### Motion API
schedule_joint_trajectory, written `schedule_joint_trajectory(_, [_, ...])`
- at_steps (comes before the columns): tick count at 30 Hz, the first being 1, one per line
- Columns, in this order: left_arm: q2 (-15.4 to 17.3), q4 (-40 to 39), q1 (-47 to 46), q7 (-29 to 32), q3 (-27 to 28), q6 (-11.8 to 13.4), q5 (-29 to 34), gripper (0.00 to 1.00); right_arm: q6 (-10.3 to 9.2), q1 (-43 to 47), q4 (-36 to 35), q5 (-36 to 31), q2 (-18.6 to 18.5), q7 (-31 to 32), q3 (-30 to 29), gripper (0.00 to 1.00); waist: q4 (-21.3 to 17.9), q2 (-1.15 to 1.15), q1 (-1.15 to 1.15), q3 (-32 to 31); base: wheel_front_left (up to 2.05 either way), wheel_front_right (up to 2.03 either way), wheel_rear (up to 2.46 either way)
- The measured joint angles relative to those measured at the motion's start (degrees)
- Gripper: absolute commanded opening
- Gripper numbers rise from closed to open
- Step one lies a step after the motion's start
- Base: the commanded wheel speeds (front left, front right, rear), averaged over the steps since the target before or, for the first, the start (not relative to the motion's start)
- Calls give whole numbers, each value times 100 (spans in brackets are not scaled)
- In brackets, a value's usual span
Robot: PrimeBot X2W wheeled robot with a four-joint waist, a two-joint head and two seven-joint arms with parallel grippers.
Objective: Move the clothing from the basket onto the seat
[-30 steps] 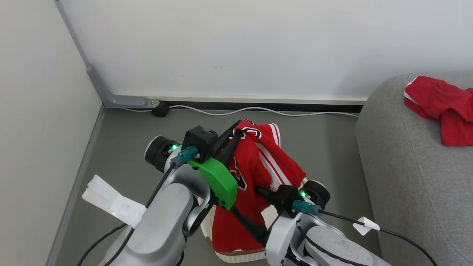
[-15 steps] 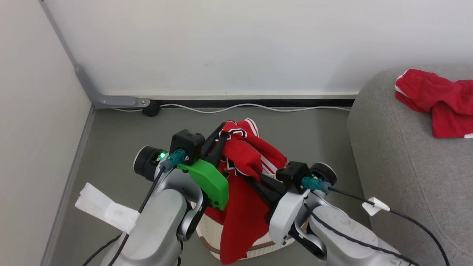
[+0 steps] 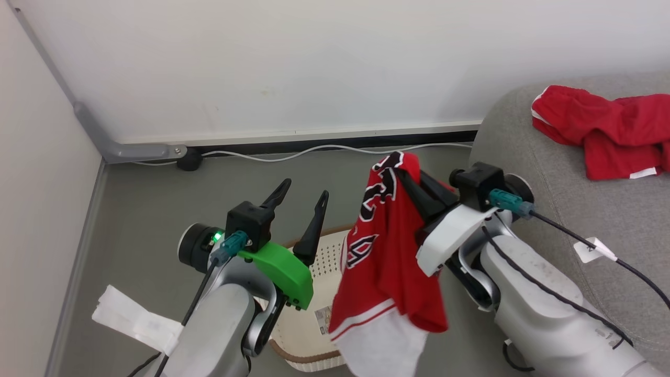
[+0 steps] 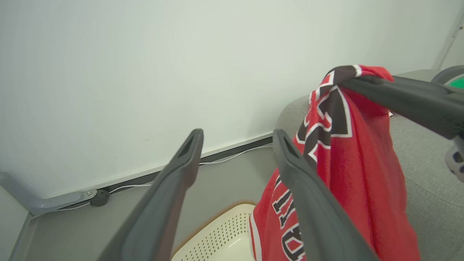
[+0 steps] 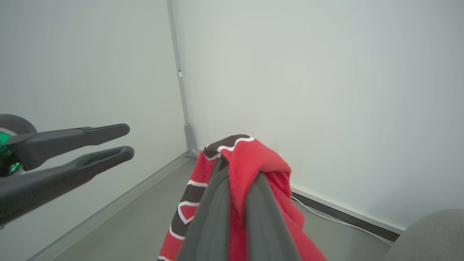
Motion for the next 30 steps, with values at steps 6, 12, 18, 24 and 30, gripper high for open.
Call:
schedule_joint_trajectory(6, [71, -89, 106, -101, -90, -13, 44, 100, -146, -2, -169, -2, -316, 0, -327, 0, -173, 0, 0, -2, 0, 0, 0])
schedule_joint_trajectory(12, [76, -149, 322, -152, -147, -59, 44, 100, -277, -2, -311, -11, -600, 0, -549, 0, -416, 0, 0, -6, 0, 0, 0])
schedule_joint_trajectory(18, [73, -224, 450, -200, -254, -74, 44, 100, -292, -1, -401, -43, -792, 0, -626, 0, -722, 0, 0, -5, 0, 0, 0])
schedule_joint_trajectory(24, [57, -308, 529, -221, -349, -113, 44, 100, -293, 4, -517, -55, -917, 0, -687, 0, -1053, 0, 0, 8, 0, 0, 0])
schedule_joint_trajectory(30, [32, -378, 560, -244, -441, -116, 44, 100, -294, 27, -664, -53, -1045, 0, -783, 0, -1359, 0, 0, 43, 0, 0, 0])
